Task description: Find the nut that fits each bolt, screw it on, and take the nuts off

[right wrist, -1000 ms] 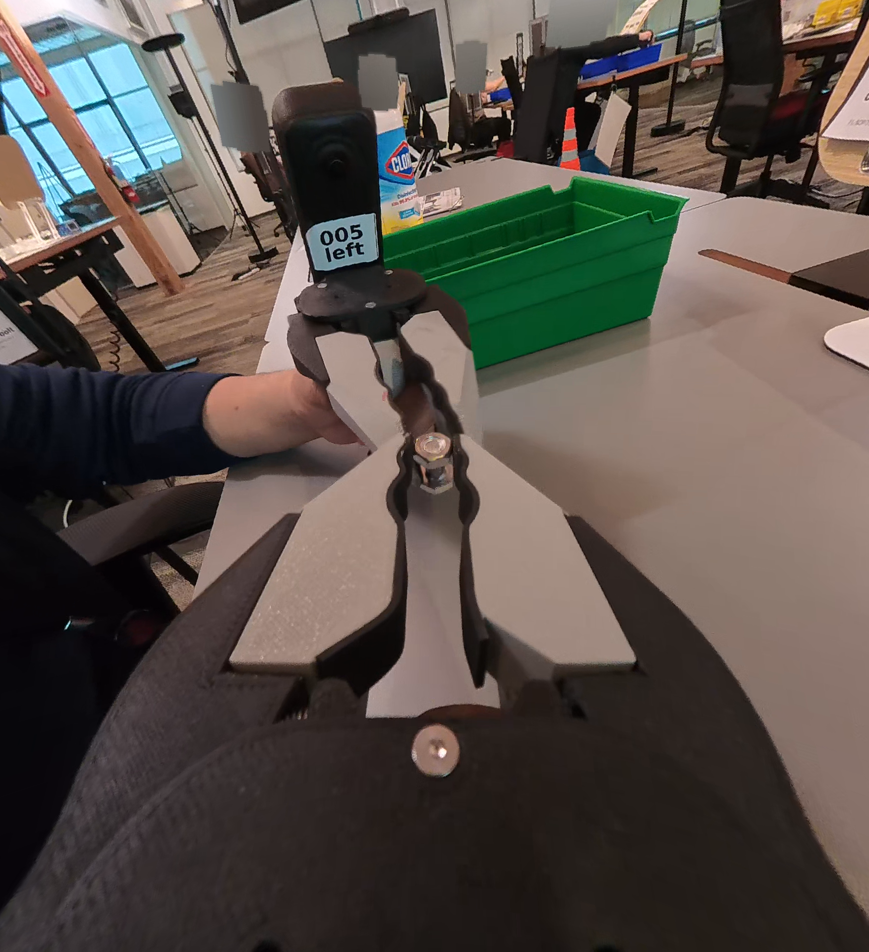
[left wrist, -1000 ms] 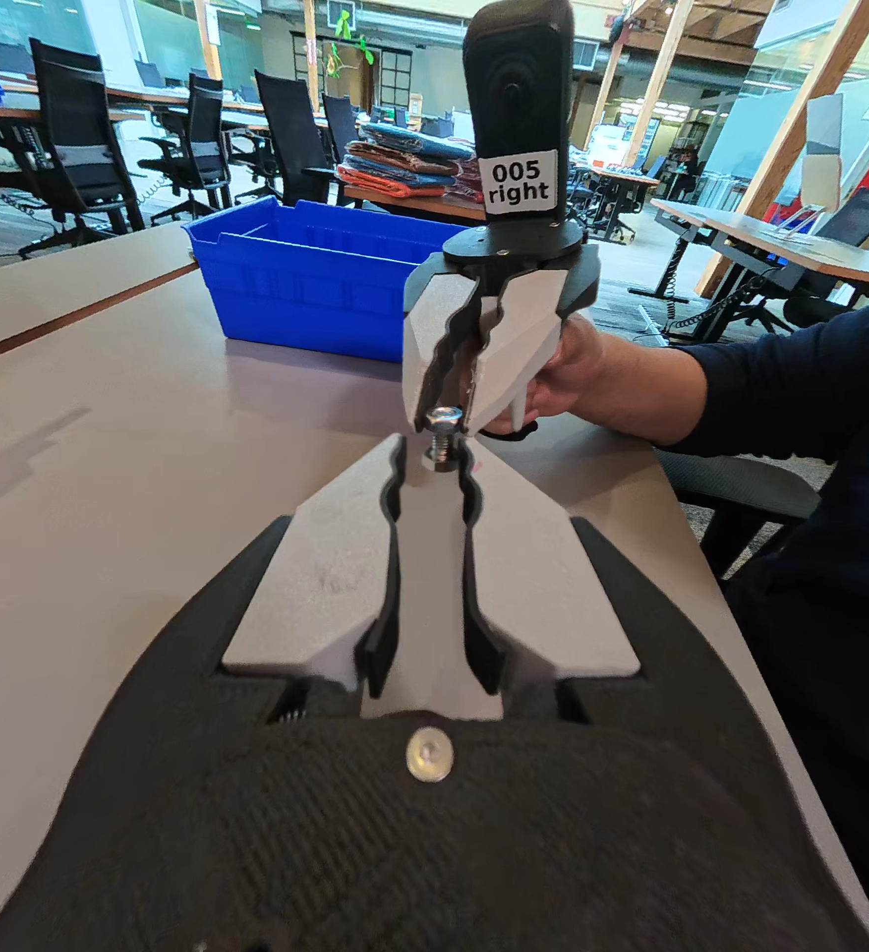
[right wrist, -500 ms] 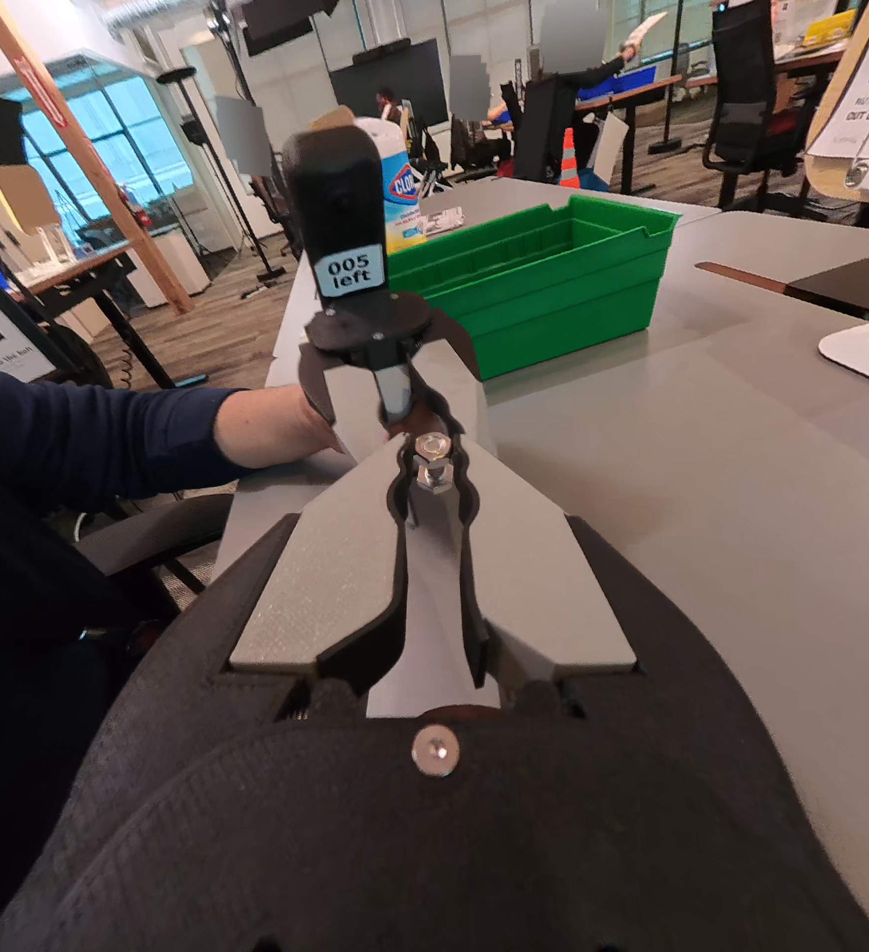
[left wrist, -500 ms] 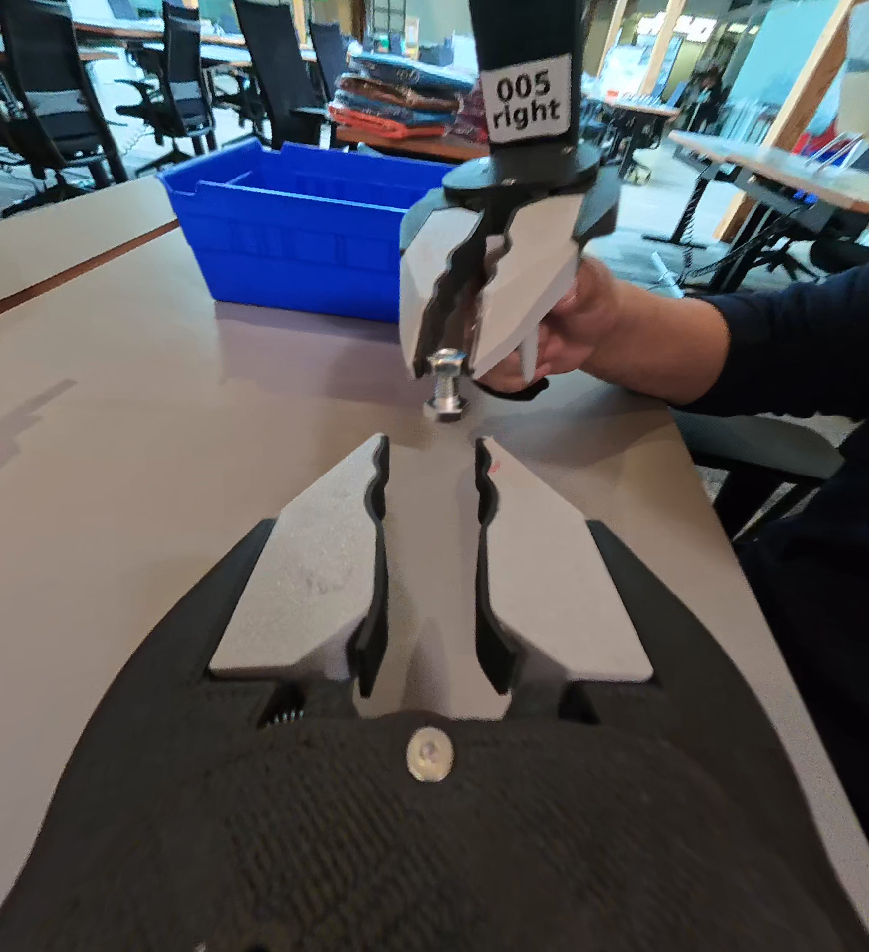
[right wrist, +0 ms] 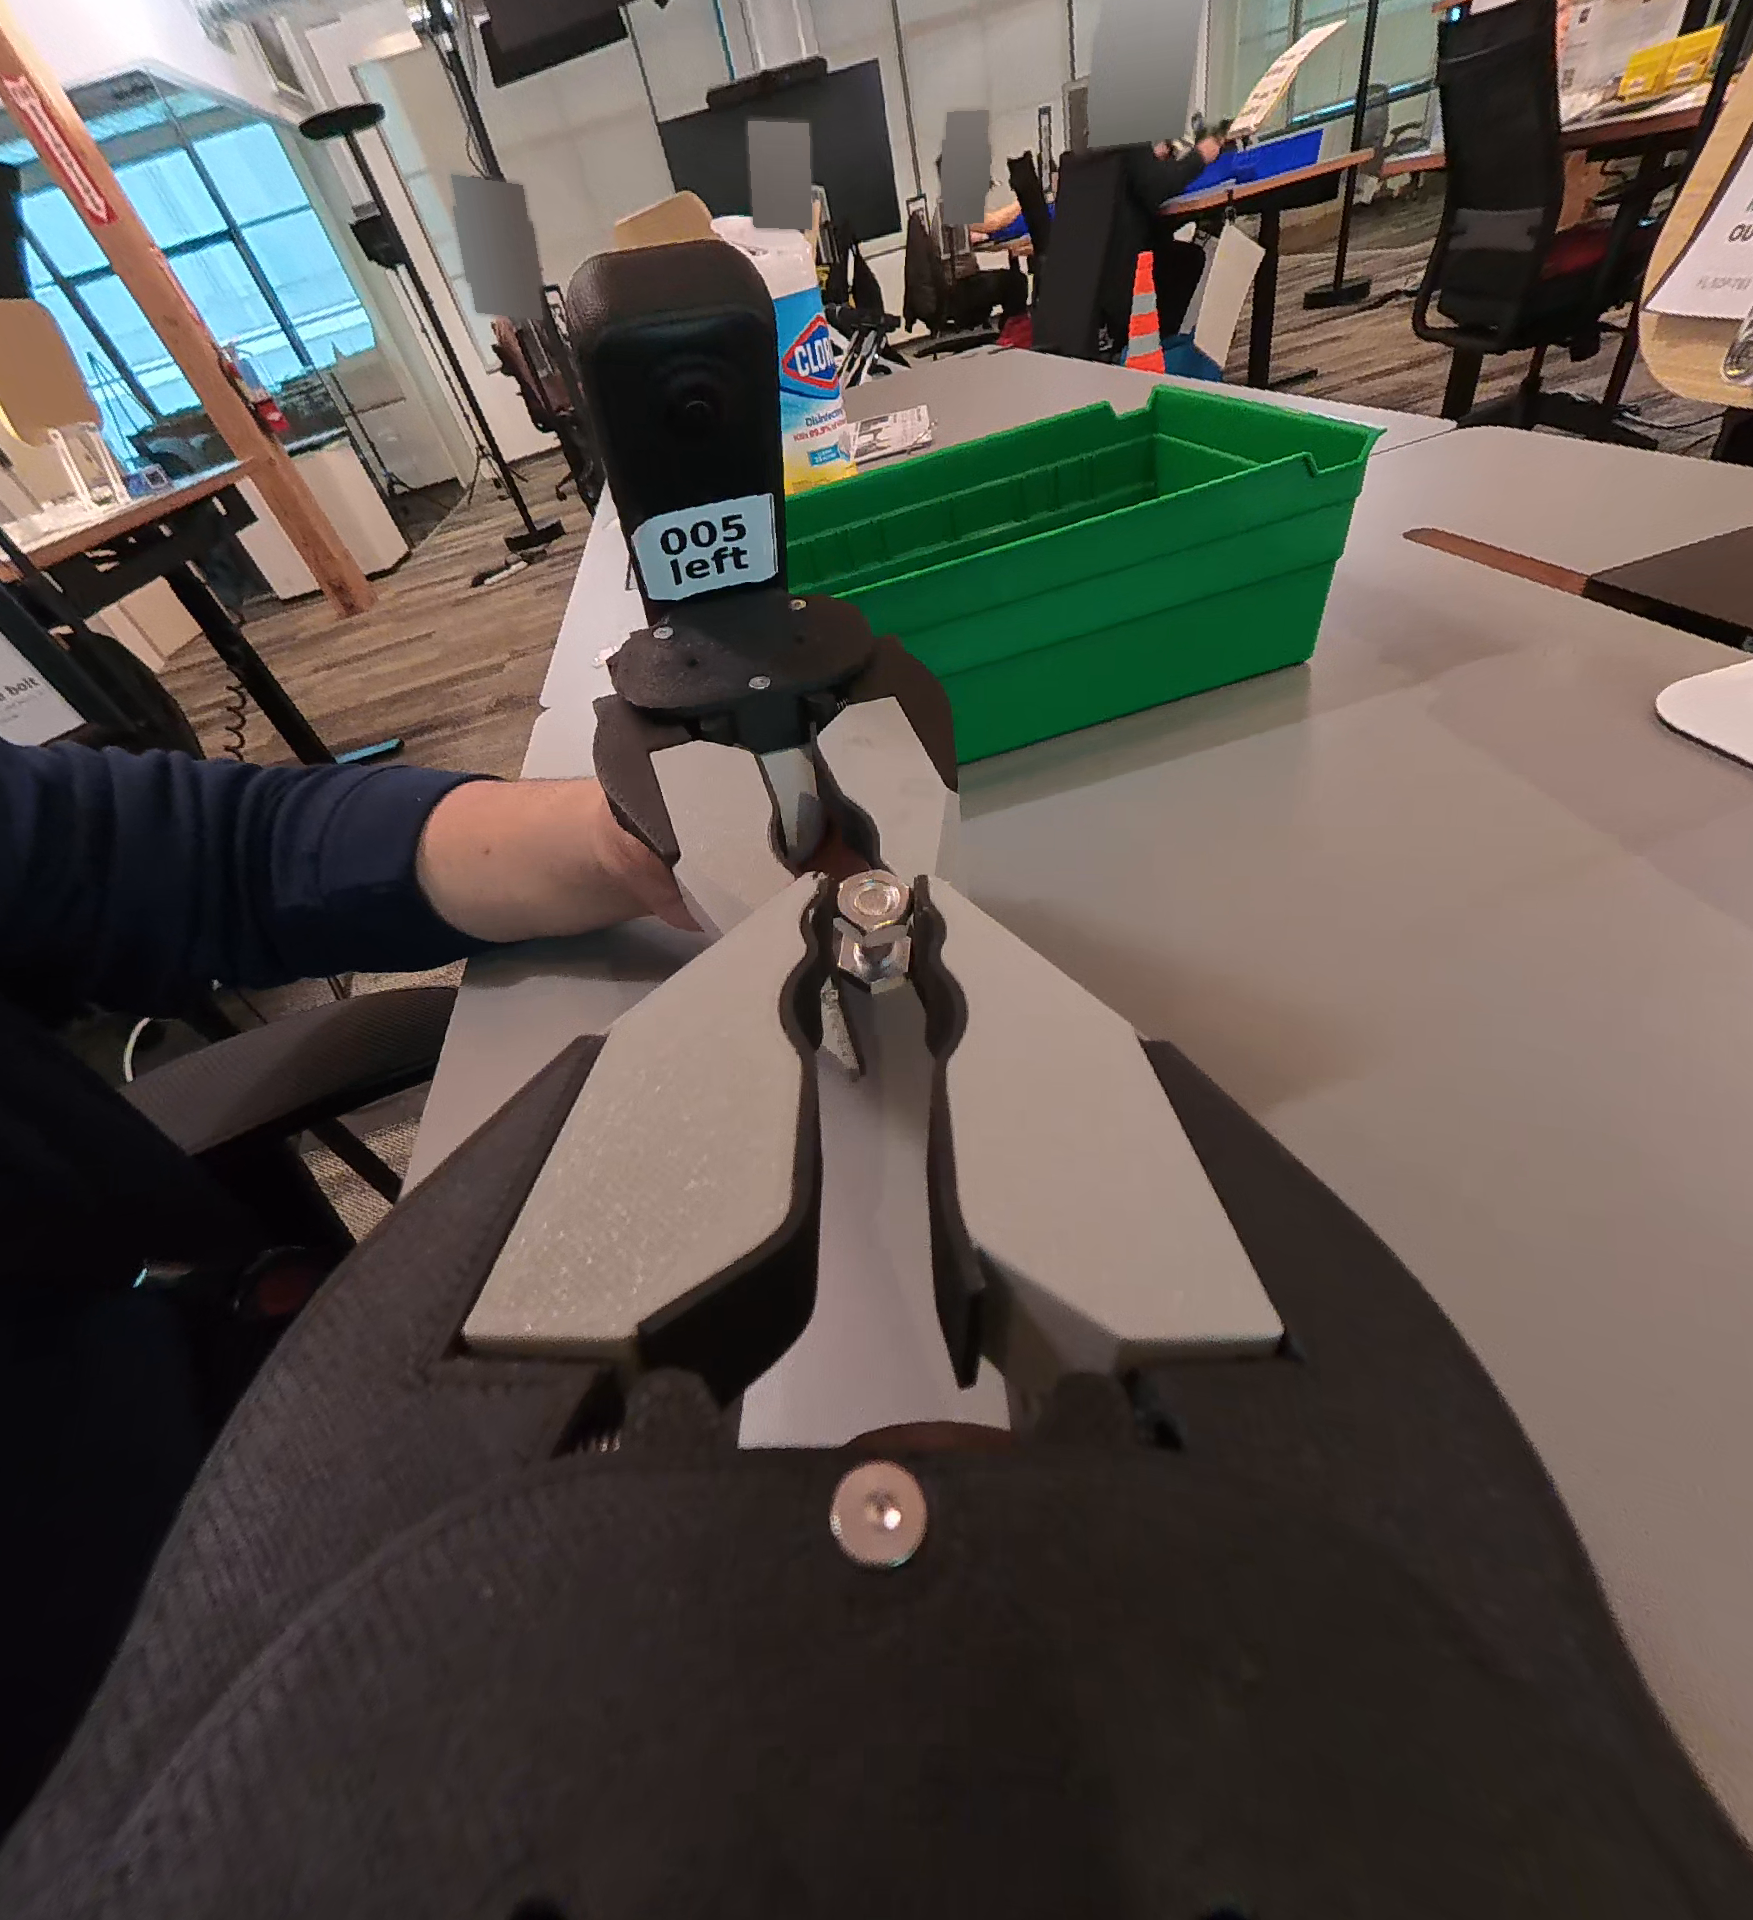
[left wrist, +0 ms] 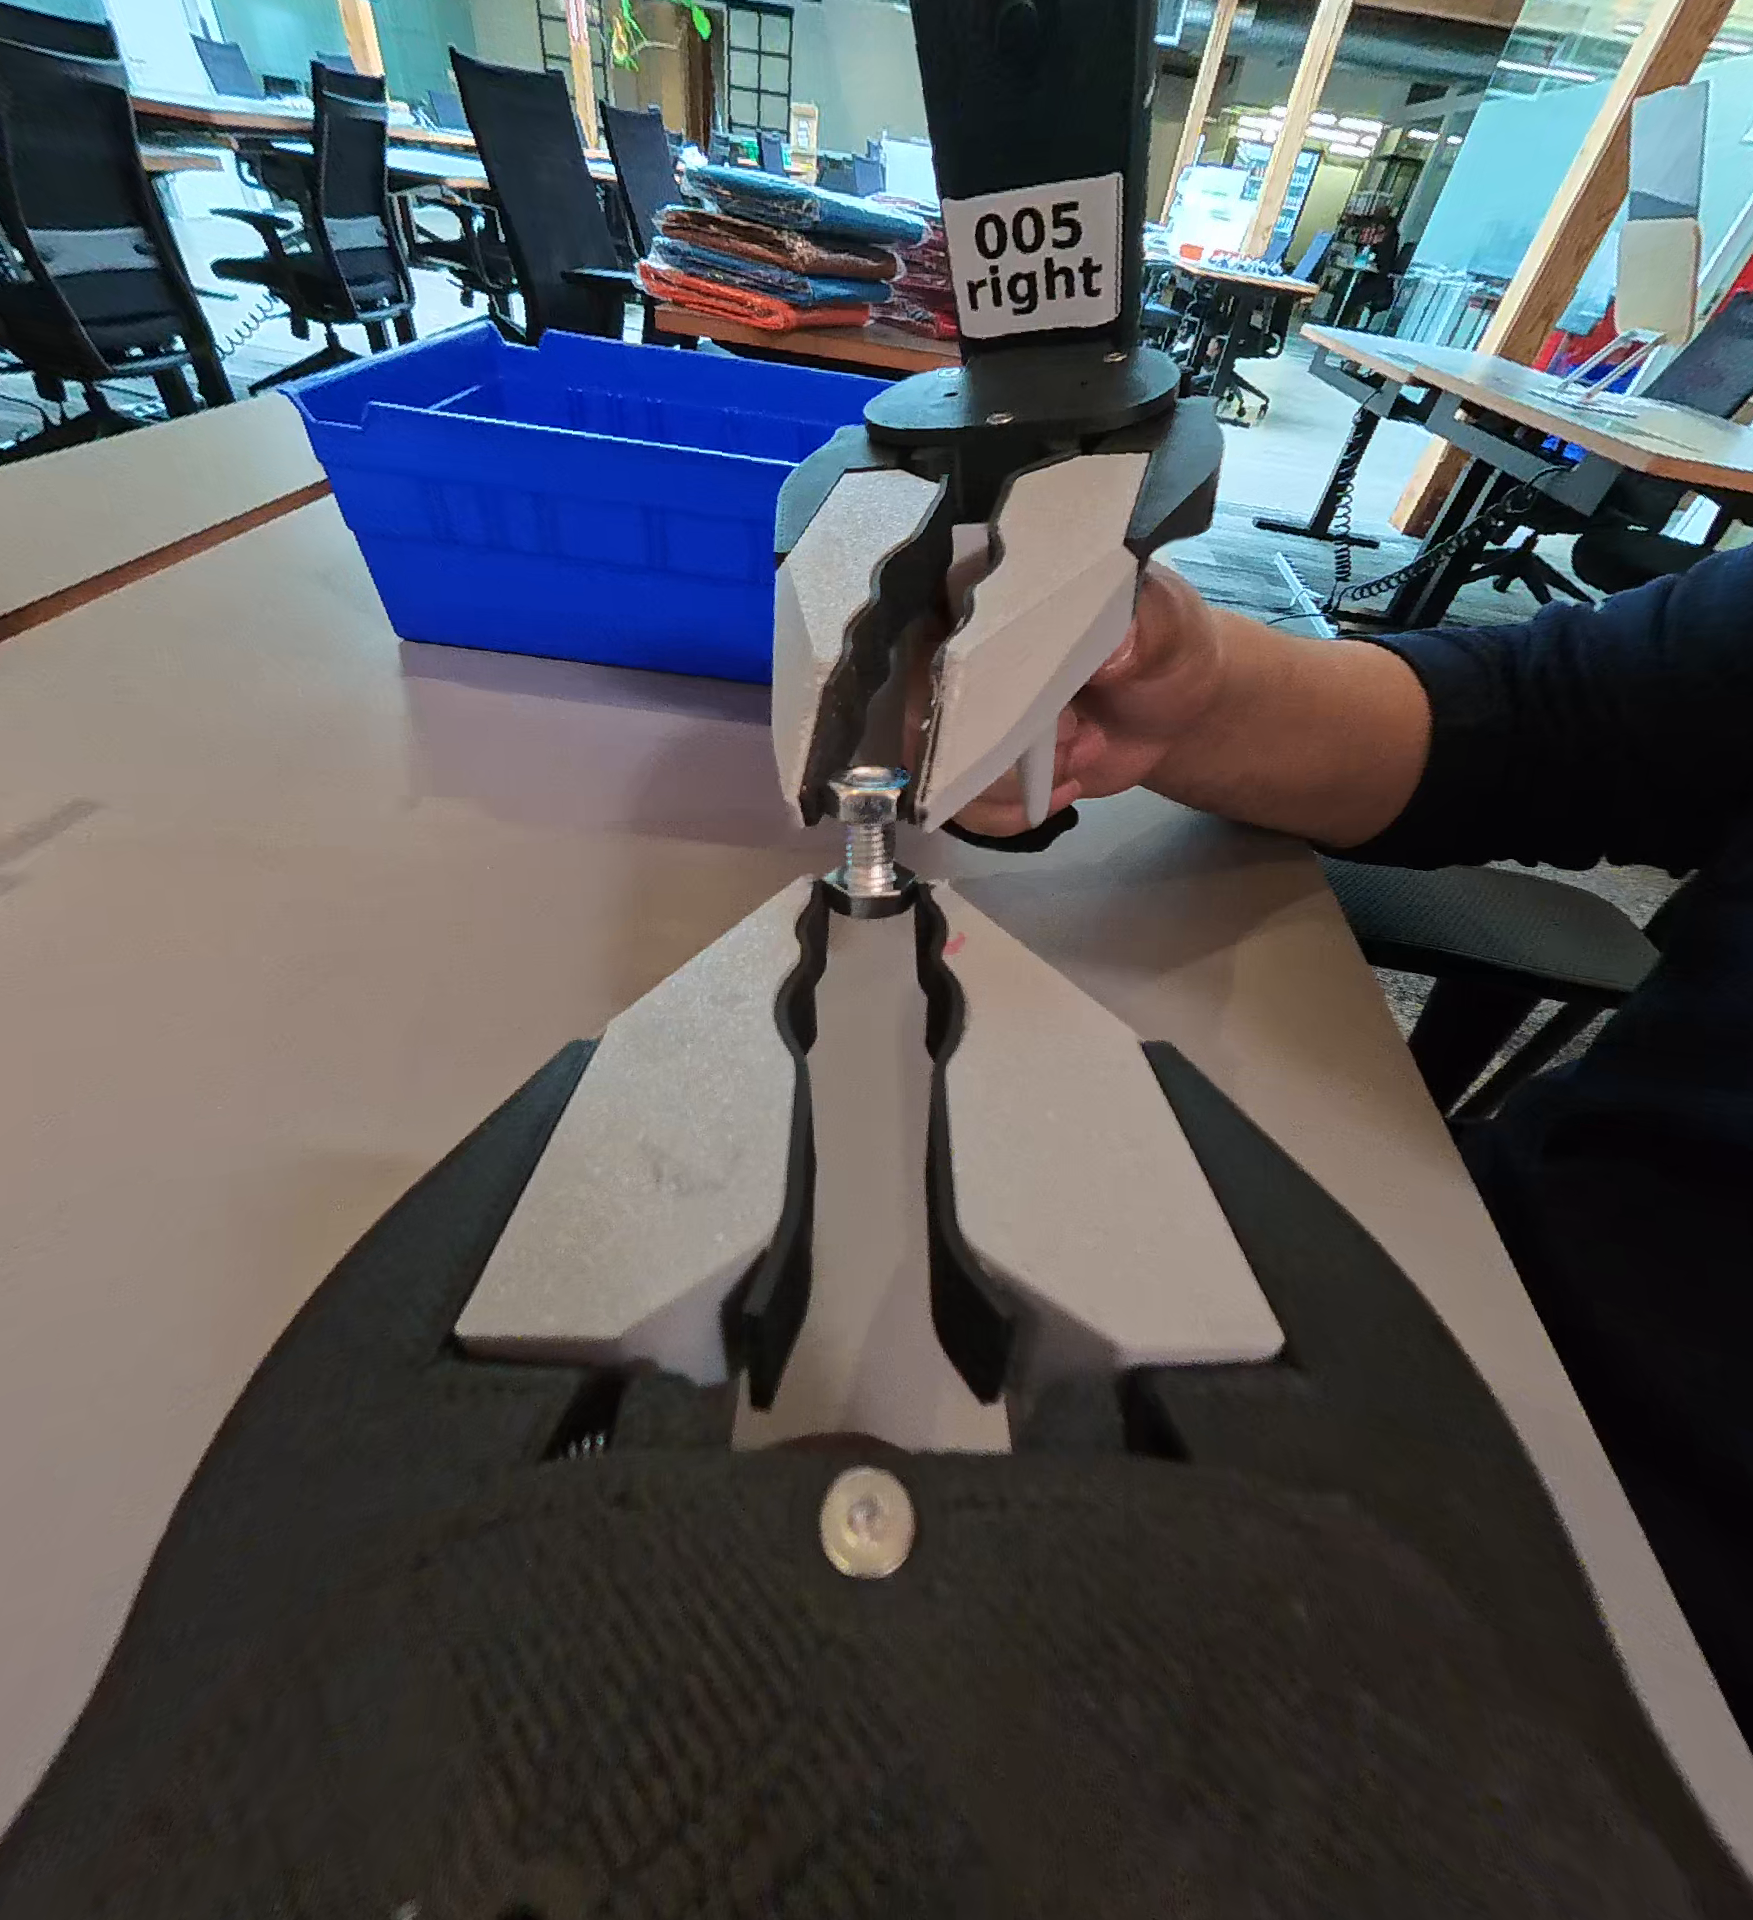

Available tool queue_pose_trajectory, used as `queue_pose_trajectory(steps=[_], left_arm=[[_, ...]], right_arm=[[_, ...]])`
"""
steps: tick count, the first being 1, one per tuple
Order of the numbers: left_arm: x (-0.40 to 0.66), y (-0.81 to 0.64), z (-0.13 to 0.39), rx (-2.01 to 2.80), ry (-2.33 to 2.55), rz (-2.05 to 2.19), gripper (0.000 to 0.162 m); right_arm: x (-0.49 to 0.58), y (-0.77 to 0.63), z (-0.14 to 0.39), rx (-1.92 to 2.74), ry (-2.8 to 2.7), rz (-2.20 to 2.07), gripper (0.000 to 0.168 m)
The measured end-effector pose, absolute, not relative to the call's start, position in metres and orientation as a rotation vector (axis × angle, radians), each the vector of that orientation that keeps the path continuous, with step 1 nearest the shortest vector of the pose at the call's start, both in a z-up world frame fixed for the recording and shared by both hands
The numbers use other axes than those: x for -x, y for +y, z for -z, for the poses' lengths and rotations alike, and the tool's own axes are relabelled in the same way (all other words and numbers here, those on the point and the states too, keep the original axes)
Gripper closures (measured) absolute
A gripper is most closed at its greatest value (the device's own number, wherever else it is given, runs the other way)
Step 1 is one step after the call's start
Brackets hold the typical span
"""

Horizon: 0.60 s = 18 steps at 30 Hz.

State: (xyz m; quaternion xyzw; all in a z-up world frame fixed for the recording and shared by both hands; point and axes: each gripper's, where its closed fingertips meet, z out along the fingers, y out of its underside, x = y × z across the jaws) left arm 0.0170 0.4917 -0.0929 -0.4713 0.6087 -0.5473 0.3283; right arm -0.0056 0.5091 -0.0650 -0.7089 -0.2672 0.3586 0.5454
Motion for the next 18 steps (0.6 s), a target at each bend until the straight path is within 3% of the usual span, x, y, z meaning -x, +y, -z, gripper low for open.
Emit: queue_pose_trajectory(steps=[4,13,18], left_arm=[[-0.016,0.49,0.088,1.237,1.569,1.496,0.143],[-0.016,0.494,0.085,1.226,1.563,1.416,0.148],[-0.014,0.493,0.082,1.22,1.563,1.433,0.149]], right_arm=[[0.005,0.509,0.066,1.687,-0.635,-0.844,0.156],[0.004,0.509,0.061,1.661,-0.614,-0.863,0.156],[0.008,0.506,0.055,1.622,-0.599,-0.971,0.139]])
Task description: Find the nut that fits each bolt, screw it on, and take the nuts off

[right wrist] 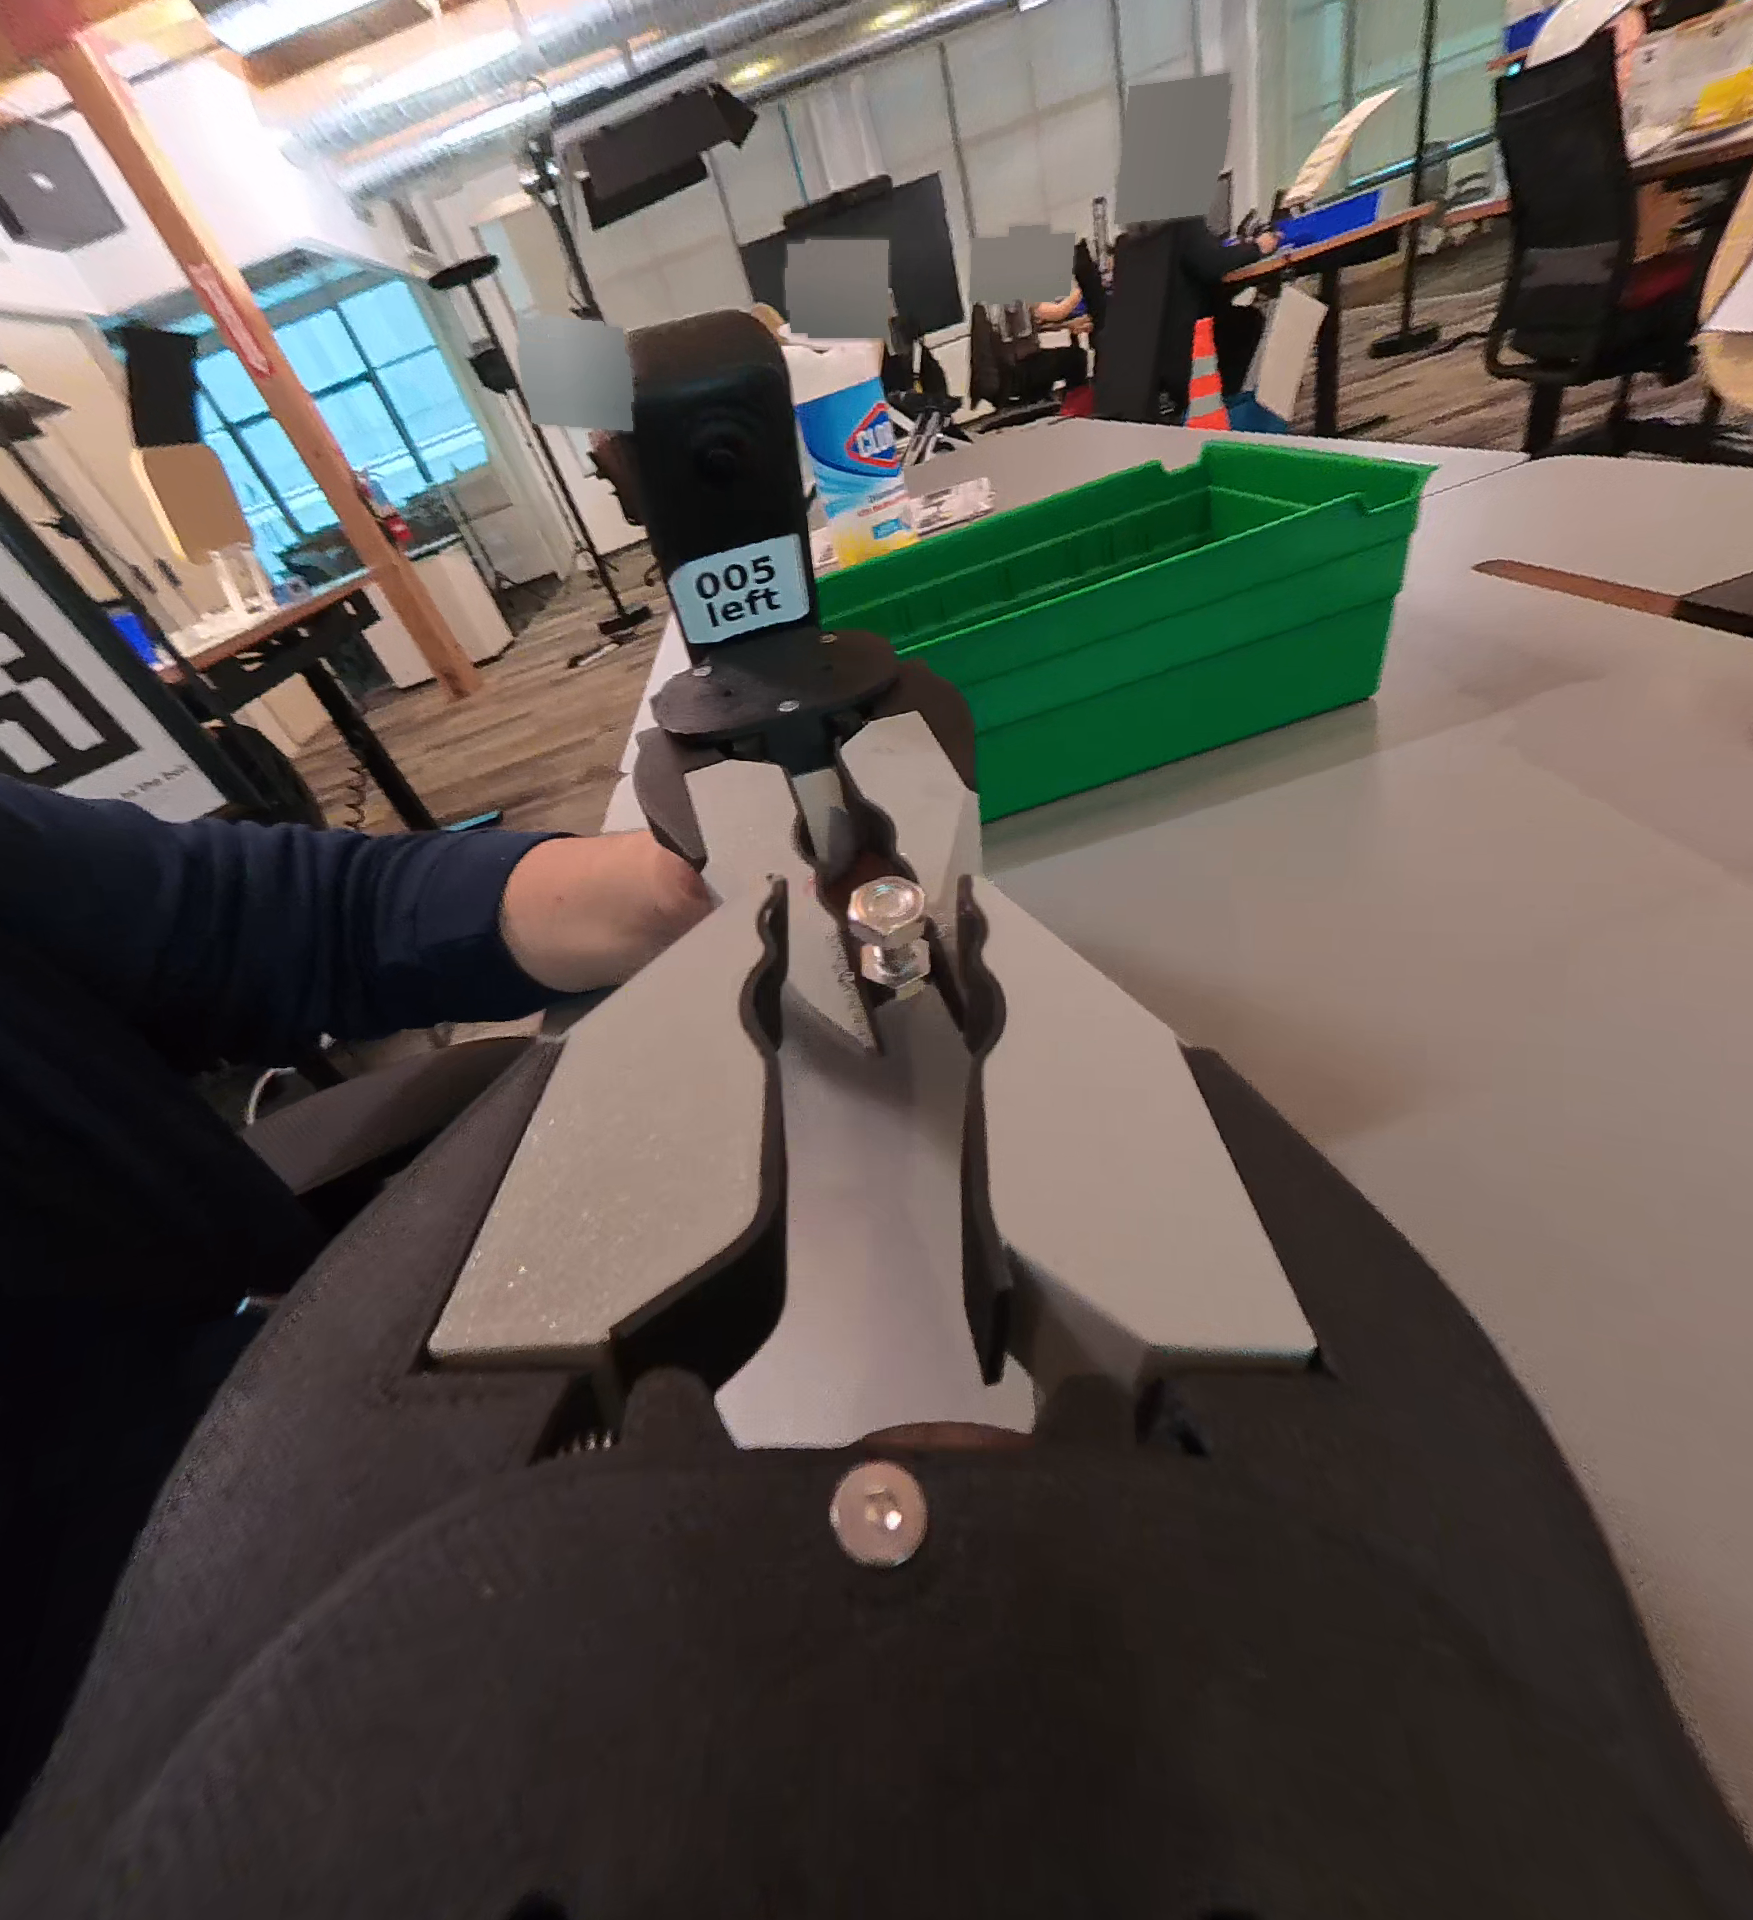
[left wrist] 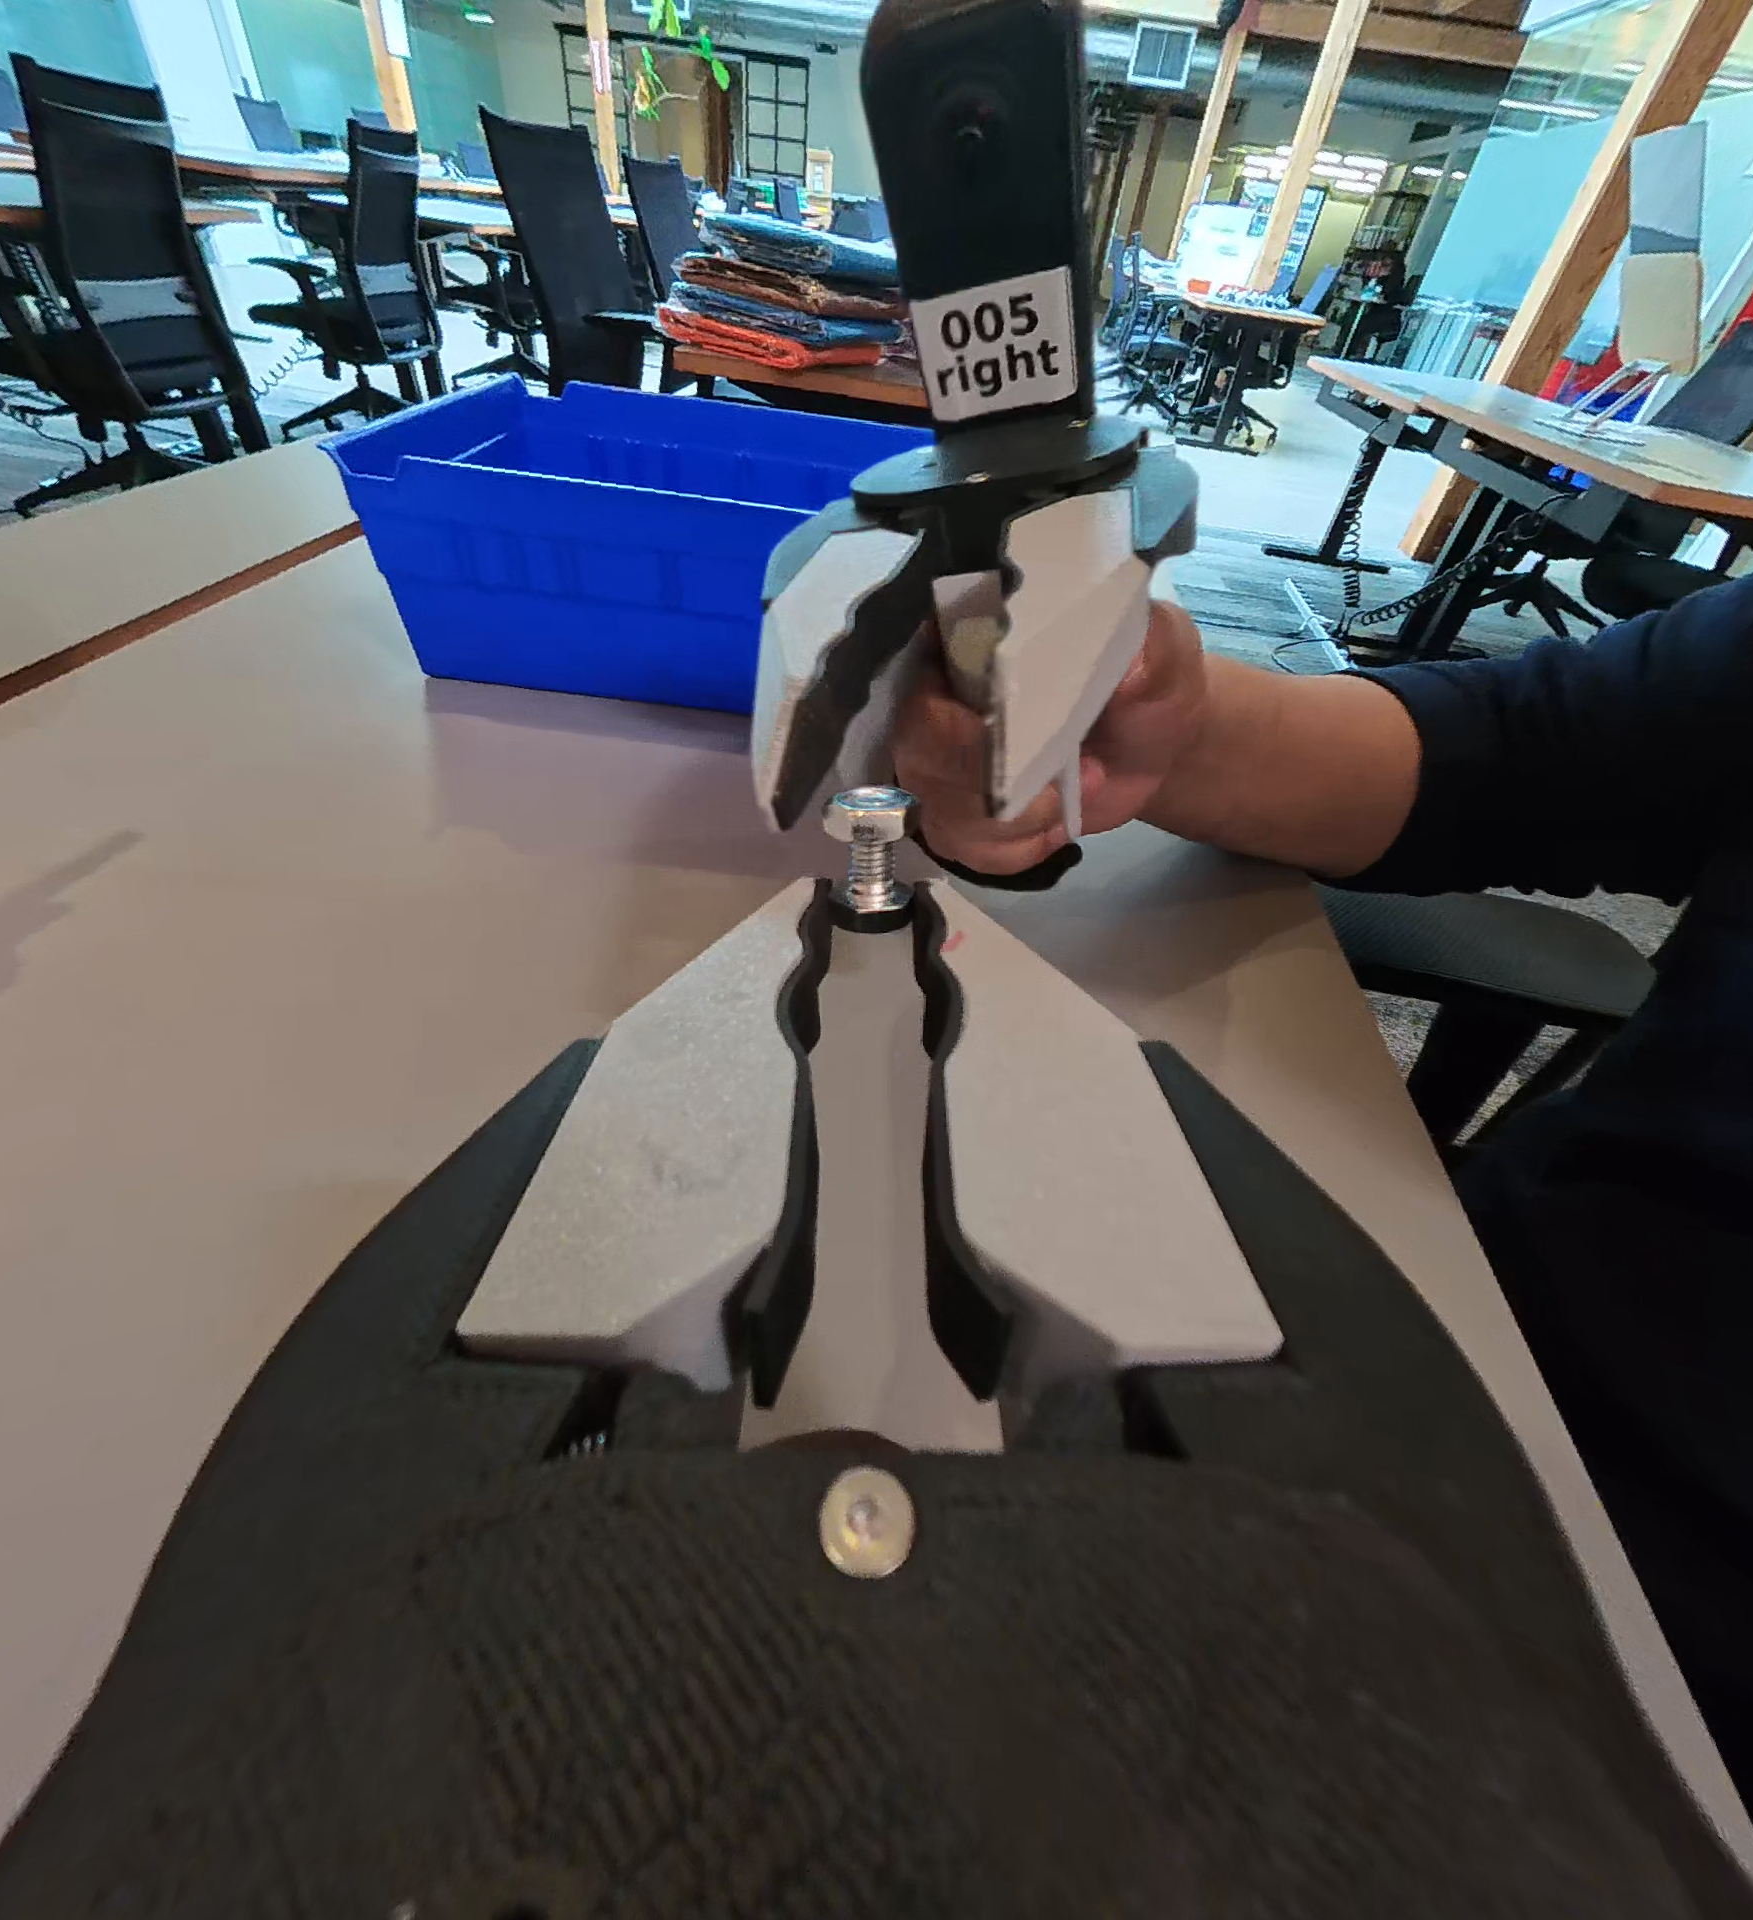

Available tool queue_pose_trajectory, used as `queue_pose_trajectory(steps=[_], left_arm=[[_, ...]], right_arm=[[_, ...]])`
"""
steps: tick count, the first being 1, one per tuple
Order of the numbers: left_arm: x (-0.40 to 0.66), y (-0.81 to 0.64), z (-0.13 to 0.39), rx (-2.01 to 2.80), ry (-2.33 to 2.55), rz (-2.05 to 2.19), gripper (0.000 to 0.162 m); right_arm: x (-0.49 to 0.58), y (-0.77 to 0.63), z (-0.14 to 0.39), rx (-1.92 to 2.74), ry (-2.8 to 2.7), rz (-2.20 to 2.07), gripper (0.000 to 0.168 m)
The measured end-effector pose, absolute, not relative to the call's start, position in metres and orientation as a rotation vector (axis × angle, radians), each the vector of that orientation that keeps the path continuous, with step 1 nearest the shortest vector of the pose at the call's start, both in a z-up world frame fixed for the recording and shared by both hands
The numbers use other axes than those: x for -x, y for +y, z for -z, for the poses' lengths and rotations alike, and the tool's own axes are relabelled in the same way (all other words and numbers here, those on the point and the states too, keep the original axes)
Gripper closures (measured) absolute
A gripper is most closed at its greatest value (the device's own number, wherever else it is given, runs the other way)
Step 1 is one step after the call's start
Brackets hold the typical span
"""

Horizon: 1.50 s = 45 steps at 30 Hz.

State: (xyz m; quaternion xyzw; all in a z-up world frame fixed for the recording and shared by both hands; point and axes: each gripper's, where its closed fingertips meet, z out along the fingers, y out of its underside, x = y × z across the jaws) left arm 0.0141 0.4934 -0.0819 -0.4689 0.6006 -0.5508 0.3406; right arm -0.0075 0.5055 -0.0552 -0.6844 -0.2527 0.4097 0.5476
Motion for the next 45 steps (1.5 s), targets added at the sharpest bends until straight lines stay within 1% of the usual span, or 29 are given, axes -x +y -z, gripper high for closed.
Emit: queue_pose_trajectory(steps=[4,5,6,7,9,11,12,13,14,16,17,18,20,22,26,29,30,31,32,33,34,35,36,39,42,43,45], left_arm=[[-0.014,0.502,0.08,1.246,1.523,1.42,0.149],[-0.014,0.506,0.08,1.261,1.502,1.418,0.149],[-0.013,0.512,0.079,1.286,1.473,1.42,0.149],[-0.012,0.517,0.079,1.304,1.456,1.432,0.149],[-0.01,0.518,0.079,1.305,1.457,1.458,0.149],[-0.012,0.51,0.081,1.284,1.488,1.472,0.149],[-0.014,0.505,0.082,1.28,1.507,1.475,0.149],[-0.016,0.499,0.083,1.276,1.523,1.481,0.149],[-0.018,0.497,0.084,1.278,1.526,1.48,0.149],[-0.019,0.503,0.085,1.301,1.504,1.471,0.149],[-0.019,0.51,0.084,1.325,1.466,1.473,0.149],[-0.018,0.521,0.084,1.364,1.413,1.459,0.149],[-0.015,0.533,0.089,1.405,1.402,1.441,0.149],[-0.014,0.531,0.09,1.389,1.42,1.434,0.149],[-0.02,0.51,0.088,1.339,1.481,1.443,0.149],[-0.022,0.51,0.091,1.339,1.494,1.416,0.149],[-0.021,0.514,0.091,1.357,1.473,1.422,0.149],[-0.02,0.522,0.092,1.384,1.44,1.418,0.149],[-0.019,0.526,0.092,1.399,1.429,1.428,0.149],[-0.018,0.527,0.093,1.401,1.435,1.439,0.149],[-0.017,0.527,0.094,1.396,1.444,1.428,0.149],[-0.018,0.525,0.094,1.383,1.456,1.412,0.148],[-0.019,0.521,0.094,1.37,1.473,1.405,0.148],[-0.023,0.508,0.093,1.34,1.511,1.392,0.149],[-0.024,0.507,0.097,1.343,1.532,1.341,0.149],[-0.024,0.507,0.099,1.352,1.537,1.336,0.149],[-0.025,0.509,0.103,1.365,1.546,1.3,0.148]], right_arm=[[0.011,0.503,0.056,1.625,-0.631,-0.941,0.132],[0.008,0.504,0.056,1.626,-0.641,-0.905,0.136],[0.007,0.501,0.054,1.61,-0.662,-0.897,0.151],[0.006,0.498,0.05,1.587,-0.664,-0.911,0.157],[0.002,0.501,0.047,1.585,-0.625,-0.922,0.153],[-0.001,0.511,0.05,1.617,-0.567,-0.909,0.136],[-0.001,0.514,0.053,1.633,-0.549,-0.903,0.133],[0.002,0.515,0.056,1.642,-0.554,-0.911,0.132],[0.008,0.511,0.057,1.641,-0.584,-0.939,0.136],[0.009,0.509,0.058,1.652,-0.606,-0.924,0.133],[0.005,0.509,0.058,1.653,-0.613,-0.901,0.14],[0.006,0.499,0.053,1.611,-0.66,-0.947,0.168],[0.001,0.498,0.044,1.576,-0.606,-1.01,0.166],[-0.004,0.507,0.048,1.62,-0.552,-0.988,0.143],[0.0,0.517,0.067,1.709,-0.542,-0.917,0.138],[0.005,0.515,0.071,1.724,-0.572,-0.909,0.138],[0.002,0.514,0.07,1.724,-0.583,-0.891,0.149],[0.002,0.509,0.066,1.693,-0.611,-0.918,0.168],[-0.001,0.508,0.06,1.667,-0.584,-0.94,0.168],[-0.005,0.511,0.056,1.655,-0.549,-0.948,0.162],[-0.009,0.514,0.055,1.661,-0.516,-0.945,0.151],[-0.011,0.517,0.057,1.677,-0.496,-0.937,0.144],[-0.011,0.519,0.061,1.692,-0.489,-0.925,0.143],[-0.005,0.522,0.073,1.736,-0.516,-0.887,0.143],[0.001,0.521,0.079,1.756,-0.553,-0.86,0.15],[0.0,0.521,0.08,1.761,-0.557,-0.844,0.156],[-0.001,0.523,0.084,1.781,-0.56,-0.82,0.157]])
